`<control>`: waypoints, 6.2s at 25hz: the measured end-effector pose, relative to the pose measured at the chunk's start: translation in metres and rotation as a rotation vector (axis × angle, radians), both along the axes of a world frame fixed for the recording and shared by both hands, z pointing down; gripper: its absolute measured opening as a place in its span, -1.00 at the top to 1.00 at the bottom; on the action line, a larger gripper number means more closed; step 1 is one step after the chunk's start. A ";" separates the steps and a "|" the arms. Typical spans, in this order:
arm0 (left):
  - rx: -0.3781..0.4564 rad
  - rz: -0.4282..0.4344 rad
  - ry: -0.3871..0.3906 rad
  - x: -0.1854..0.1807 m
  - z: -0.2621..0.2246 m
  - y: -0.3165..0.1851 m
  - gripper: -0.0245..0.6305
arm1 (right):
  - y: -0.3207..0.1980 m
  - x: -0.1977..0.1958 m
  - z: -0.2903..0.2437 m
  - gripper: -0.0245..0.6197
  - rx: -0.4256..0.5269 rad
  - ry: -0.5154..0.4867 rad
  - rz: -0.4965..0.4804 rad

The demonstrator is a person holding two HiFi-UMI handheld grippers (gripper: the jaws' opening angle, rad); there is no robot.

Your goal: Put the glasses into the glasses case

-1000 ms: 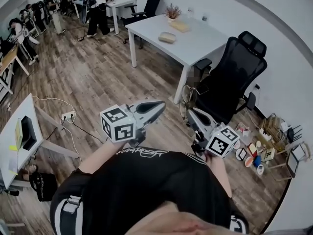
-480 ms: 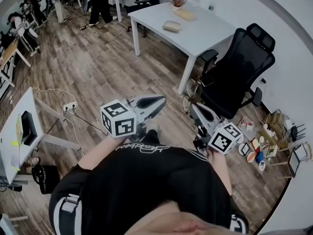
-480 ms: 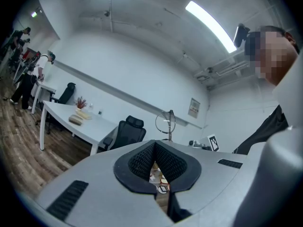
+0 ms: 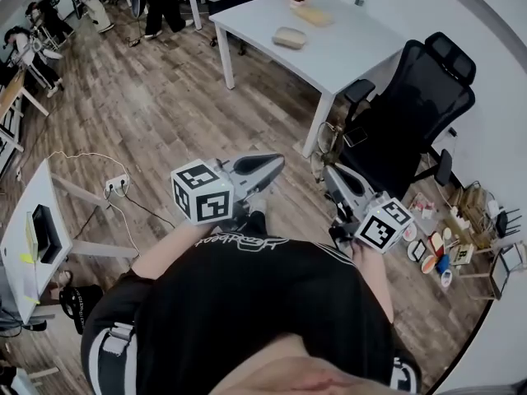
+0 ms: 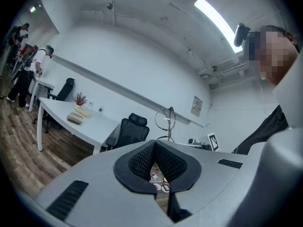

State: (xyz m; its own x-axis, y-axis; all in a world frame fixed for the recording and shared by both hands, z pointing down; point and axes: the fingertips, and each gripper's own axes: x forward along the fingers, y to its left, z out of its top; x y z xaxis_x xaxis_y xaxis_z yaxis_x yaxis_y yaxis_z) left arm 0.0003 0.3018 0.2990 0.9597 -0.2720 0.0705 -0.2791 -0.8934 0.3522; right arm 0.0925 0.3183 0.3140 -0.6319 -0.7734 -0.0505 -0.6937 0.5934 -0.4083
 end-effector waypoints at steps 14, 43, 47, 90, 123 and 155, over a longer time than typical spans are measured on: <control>-0.073 0.003 -0.051 0.007 0.015 -0.233 0.91 | -0.218 0.008 0.018 0.87 -0.081 -0.045 0.012; -0.082 -0.111 0.030 -0.036 0.020 -0.462 0.91 | -0.456 -0.021 0.005 0.87 -0.091 0.076 -0.065; -0.086 -0.129 0.011 -0.026 0.022 -0.484 0.91 | -0.483 -0.013 0.010 0.87 -0.088 0.068 -0.082; -0.308 -0.215 -0.072 0.068 0.107 -0.748 0.91 | -0.771 0.095 0.101 0.87 -0.231 0.354 -0.103; -0.419 -0.313 -0.069 0.033 0.144 -0.764 0.91 | -0.811 0.082 0.261 0.87 -0.506 1.109 -0.325; -0.435 -0.365 -0.035 0.009 0.142 -0.745 0.91 | -0.812 0.072 0.252 0.84 -0.397 1.252 -0.287</control>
